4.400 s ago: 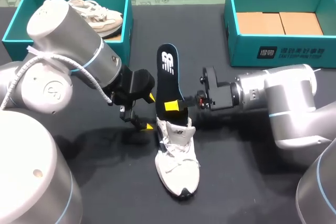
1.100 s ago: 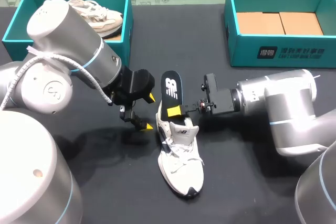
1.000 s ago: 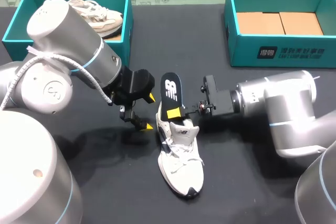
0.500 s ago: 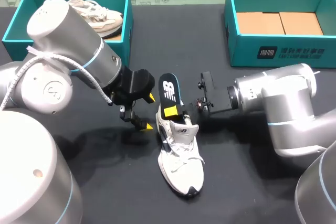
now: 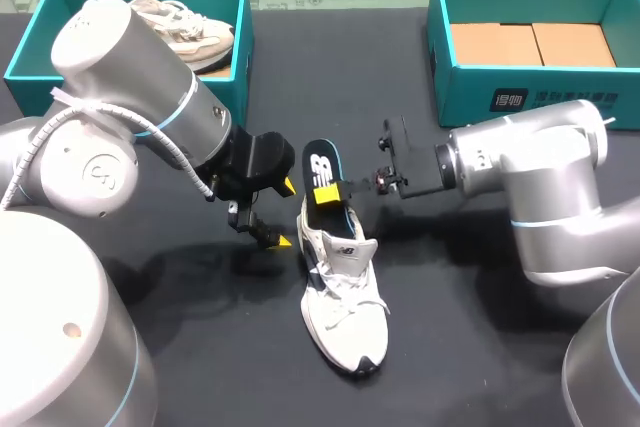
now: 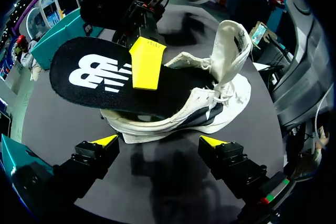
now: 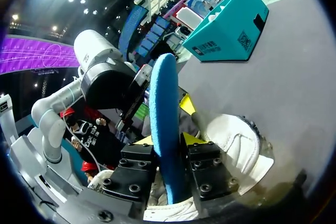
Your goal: Take the shoe out of the shoebox, open the shoe tongue, remove and reinsert the insole, then place the shoe into the shoebox
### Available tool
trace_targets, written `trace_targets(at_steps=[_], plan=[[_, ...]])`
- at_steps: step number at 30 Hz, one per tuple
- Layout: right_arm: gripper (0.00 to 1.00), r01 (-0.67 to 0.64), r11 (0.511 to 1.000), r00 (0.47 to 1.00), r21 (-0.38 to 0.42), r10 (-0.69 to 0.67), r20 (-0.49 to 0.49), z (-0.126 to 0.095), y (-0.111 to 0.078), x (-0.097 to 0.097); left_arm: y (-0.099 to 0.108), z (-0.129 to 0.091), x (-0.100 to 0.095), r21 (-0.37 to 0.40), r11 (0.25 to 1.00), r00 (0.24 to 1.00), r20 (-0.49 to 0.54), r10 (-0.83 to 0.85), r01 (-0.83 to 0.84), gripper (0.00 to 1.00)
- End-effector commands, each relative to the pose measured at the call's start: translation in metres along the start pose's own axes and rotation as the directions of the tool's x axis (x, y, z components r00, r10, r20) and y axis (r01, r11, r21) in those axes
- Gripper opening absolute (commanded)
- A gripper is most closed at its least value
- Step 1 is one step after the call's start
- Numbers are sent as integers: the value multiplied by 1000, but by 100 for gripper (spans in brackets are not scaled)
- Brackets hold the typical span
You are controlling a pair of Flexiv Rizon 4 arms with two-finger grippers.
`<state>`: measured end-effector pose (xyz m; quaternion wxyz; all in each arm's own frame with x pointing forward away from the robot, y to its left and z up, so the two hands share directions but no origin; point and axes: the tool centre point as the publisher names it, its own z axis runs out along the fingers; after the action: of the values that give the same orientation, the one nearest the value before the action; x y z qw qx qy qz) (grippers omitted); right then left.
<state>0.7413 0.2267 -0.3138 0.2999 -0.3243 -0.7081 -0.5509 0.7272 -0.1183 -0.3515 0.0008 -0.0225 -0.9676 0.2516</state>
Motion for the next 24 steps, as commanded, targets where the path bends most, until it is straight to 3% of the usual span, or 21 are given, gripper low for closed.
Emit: trace_targets(at_steps=[1,14,24], plan=[[0,-14,1000,1000,-8,14,-2,-4,-1,-2,0,0,1,-3,1000,1000,2,0,0,100],[0,-99,995,991,2,99,-88,4,-29,-23,0,0,1,-3,1000,1000,2,0,0,100],[0,-149,989,985,13,149,-86,11,-57,-12,0,0,1,-3,1000,1000,2,0,0,100]])
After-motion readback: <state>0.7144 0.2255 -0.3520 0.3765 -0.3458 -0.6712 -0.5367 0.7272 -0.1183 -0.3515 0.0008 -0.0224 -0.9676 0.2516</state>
